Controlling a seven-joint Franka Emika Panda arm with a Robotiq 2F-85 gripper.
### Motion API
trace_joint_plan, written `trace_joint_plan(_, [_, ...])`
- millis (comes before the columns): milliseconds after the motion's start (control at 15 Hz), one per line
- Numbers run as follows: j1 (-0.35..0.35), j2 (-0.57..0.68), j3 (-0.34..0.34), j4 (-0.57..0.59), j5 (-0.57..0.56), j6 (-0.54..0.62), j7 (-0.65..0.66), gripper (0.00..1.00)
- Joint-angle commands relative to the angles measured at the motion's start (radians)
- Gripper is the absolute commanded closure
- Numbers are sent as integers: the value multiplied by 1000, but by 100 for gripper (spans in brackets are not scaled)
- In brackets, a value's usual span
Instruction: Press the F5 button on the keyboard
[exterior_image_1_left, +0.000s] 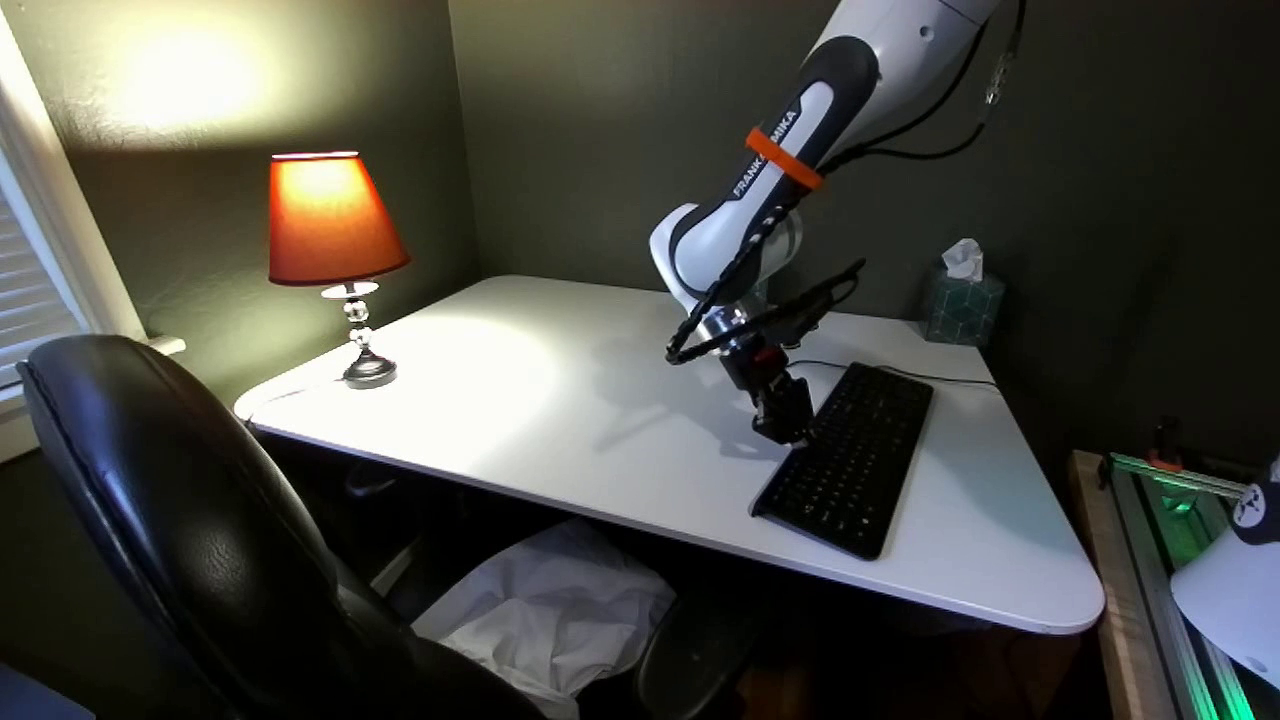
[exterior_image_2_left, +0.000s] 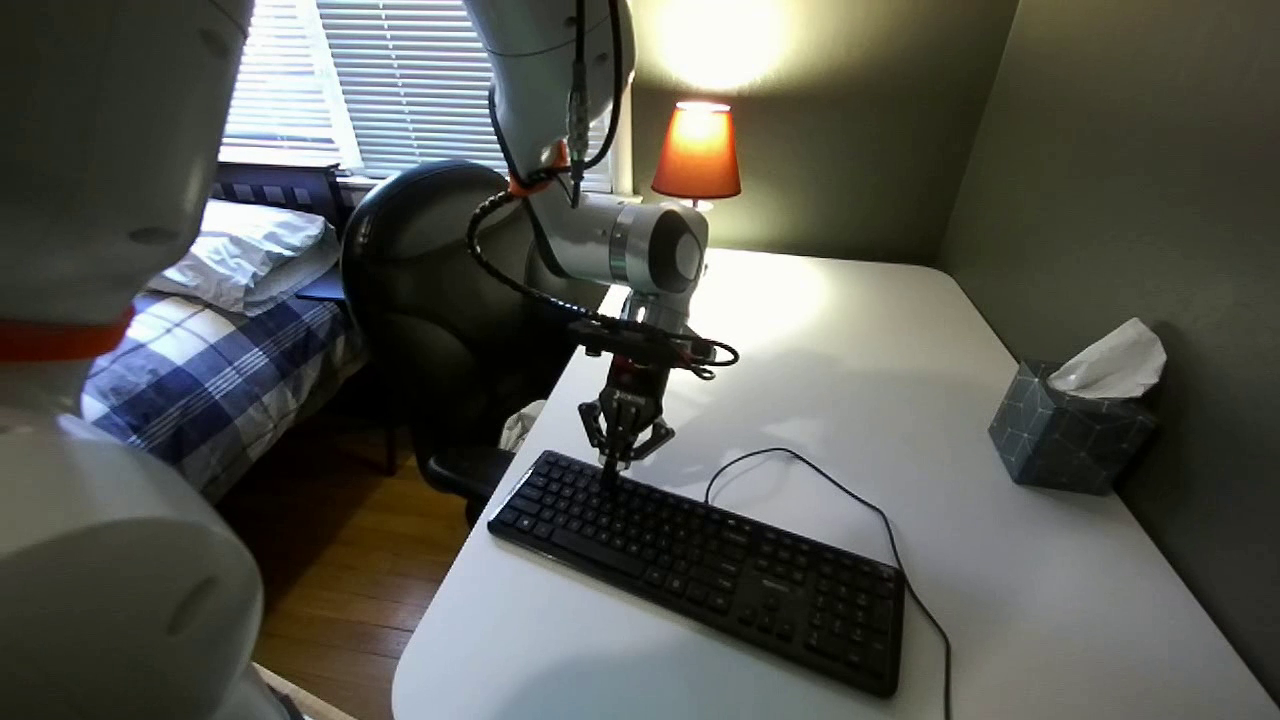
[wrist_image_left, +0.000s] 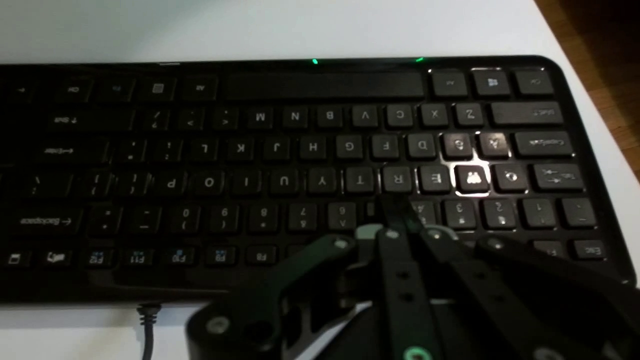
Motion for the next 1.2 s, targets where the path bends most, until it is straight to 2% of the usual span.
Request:
trace_joint_plan(0, [-4, 25, 3, 31, -8, -43, -7, 100])
trace_joint_plan(1133, [-6, 57, 3, 73, -4, -87, 0, 100])
